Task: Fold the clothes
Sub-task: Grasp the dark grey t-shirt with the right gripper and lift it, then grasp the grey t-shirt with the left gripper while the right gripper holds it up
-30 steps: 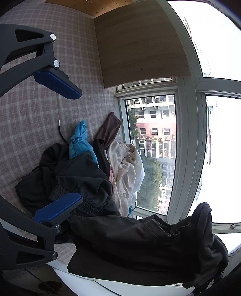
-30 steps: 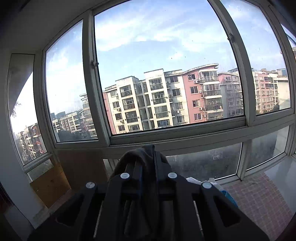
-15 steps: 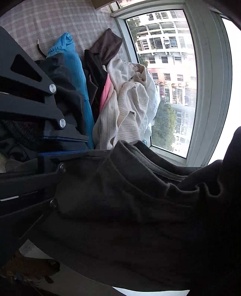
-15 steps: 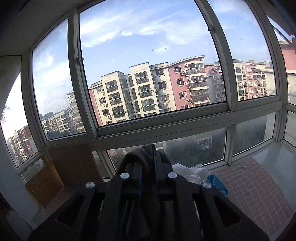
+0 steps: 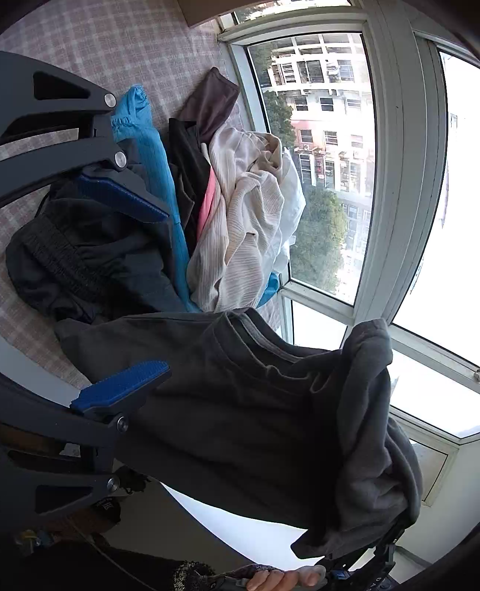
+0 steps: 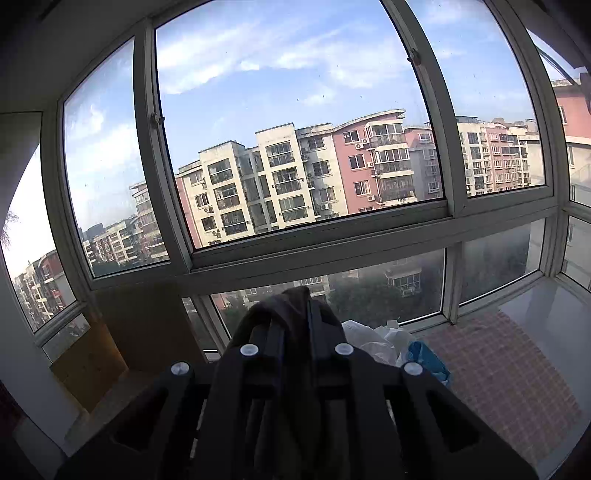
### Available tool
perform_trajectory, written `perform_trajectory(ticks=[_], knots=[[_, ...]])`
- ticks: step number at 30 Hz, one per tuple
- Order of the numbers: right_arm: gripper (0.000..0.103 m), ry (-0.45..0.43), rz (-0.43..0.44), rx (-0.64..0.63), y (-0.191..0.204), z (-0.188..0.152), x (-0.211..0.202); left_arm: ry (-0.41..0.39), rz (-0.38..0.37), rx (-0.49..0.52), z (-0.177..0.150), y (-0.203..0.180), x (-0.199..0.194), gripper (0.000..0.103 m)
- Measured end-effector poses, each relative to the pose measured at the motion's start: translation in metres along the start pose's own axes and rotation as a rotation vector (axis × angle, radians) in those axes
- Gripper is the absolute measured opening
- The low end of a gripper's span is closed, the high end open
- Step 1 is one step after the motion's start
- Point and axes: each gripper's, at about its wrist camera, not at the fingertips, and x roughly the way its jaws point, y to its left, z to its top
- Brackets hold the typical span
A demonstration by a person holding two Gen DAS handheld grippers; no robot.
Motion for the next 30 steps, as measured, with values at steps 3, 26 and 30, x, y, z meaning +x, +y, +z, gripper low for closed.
perform_trajectory(ticks=[3,26,30], knots=[[0.010,0.011,-0.021,0.002,-0.008,-0.007,-0.012,0.078,-0.023,0.026,-0.004,-0.012,0.033,0.077],[0.010,0.071,-0.232,0.141,-0.114,-0.056,-0.034,0.055,-0.169,0.034,0.027,-0.033,0.036,0.002],[0.010,0.043,-0.180,0.132,-0.098,-0.044,-0.030,-0.080,-0.055,0.054,0.059,-0.013,-0.037,0.002]])
